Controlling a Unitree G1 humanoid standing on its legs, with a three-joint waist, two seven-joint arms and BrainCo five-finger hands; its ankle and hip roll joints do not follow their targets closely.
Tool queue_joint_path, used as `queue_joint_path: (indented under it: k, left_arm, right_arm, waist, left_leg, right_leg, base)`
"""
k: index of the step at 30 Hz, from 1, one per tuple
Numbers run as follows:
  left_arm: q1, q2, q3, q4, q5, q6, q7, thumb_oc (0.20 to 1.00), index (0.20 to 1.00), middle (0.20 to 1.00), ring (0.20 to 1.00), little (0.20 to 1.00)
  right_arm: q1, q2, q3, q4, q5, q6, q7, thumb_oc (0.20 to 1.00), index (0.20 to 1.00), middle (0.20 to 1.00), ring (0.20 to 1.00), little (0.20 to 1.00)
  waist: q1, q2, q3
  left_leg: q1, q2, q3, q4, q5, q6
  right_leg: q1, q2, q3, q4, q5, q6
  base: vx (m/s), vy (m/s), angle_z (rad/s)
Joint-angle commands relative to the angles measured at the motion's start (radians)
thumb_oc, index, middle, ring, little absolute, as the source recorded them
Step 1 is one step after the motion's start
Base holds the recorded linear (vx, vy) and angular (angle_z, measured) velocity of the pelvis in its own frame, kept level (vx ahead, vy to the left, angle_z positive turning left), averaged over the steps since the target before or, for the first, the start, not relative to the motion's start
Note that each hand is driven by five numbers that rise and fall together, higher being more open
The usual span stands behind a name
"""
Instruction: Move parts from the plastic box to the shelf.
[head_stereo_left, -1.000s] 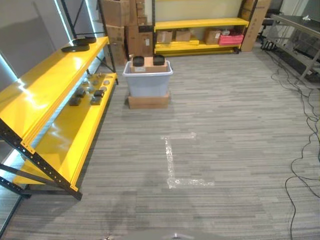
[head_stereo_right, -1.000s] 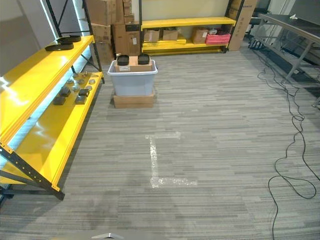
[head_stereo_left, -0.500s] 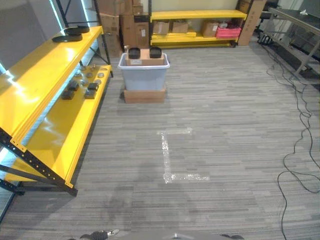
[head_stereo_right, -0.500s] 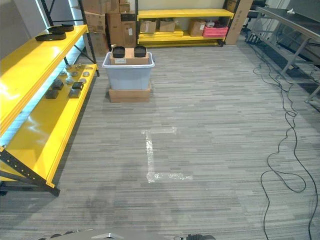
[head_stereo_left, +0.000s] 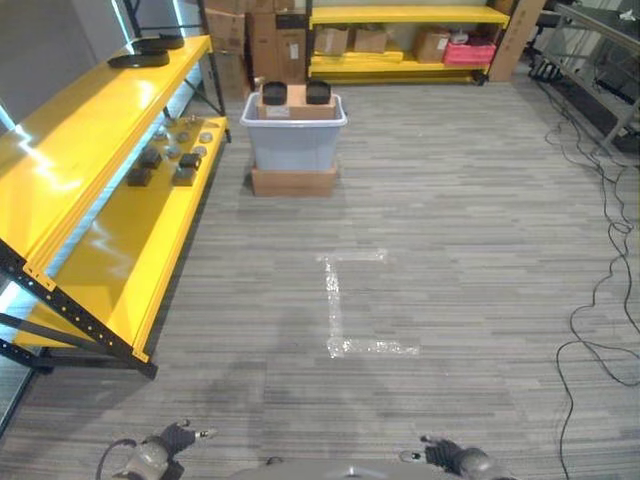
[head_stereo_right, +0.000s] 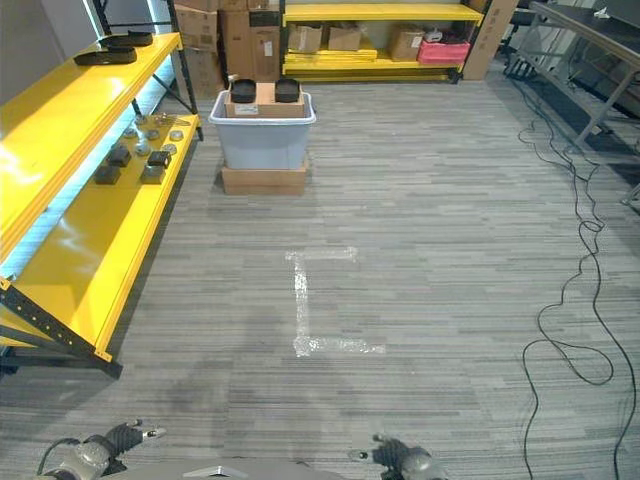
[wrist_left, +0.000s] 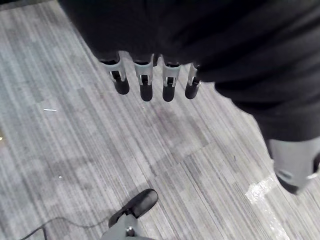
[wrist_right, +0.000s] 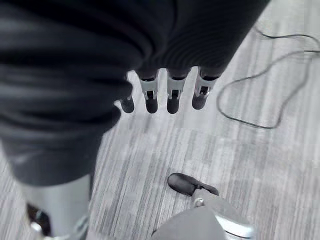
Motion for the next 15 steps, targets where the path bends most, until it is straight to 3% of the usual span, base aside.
queue_joint_path:
  k: [1,6,13,15]
  left_arm:
    - [-0.030,-0.024,0.005,0.078,-0.006,-0.006,0.006,1.000,1.000,1.000,1.000,1.000]
    - [0.014,-0.067,0.082,0.094,-0.117,-0.001,-0.006,1.000,1.000,1.000,1.000,1.000]
    - [0.022,-0.078,0.107,0.115,-0.166,0.002,-0.026,1.000,1.000,1.000,1.000,1.000]
    - [0.005,-0.082,0.120,0.056,-0.246,-0.022,-0.014,1.000,1.000,1.000,1.000,1.000]
  right_arm:
    - [-0.001,0.011,0.034,0.047,0.069,-0.008,-0.032,1.000,1.000,1.000,1.000,1.000]
    - [0.028,0.012,-0.003,0.049,0.085,-0.025,-0.055,1.000,1.000,1.000,1.000,1.000]
    - [0.023,0.016,-0.019,0.093,0.106,-0.009,-0.043,1.000,1.000,1.000,1.000,1.000]
    - [0.001,0.019,-0.013,0.062,0.138,-0.026,-0.049,1.000,1.000,1.000,1.000,1.000]
  waist:
    - [0.003,-0.034,-0.040]
    - [0.005,-0.020,-0.049]
    - [0.001,-0.016,-0.059]
    - [0.002,-0.016,-0.063]
  left_leg:
    - [0.030,0.002,-0.026,-0.009,-0.102,-0.010]
    - [0.040,-0.001,-0.029,-0.009,-0.109,-0.006]
    - [0.046,-0.002,-0.027,-0.009,-0.111,-0.005]
    - [0.049,-0.002,-0.027,-0.009,-0.114,-0.005]
  right_leg:
    - [0.003,-0.049,0.001,0.001,-0.033,0.081]
    - [0.010,-0.051,0.003,0.001,-0.035,0.083]
    - [0.013,-0.054,0.006,0.001,-0.035,0.083]
    - [0.017,-0.056,0.006,0.001,-0.038,0.083]
  base:
    - [0.07,0.042,-0.01]
    - [0.04,0.037,-0.02]
    - [0.00,0.000,0.00]
    - [0.00,0.000,0.00]
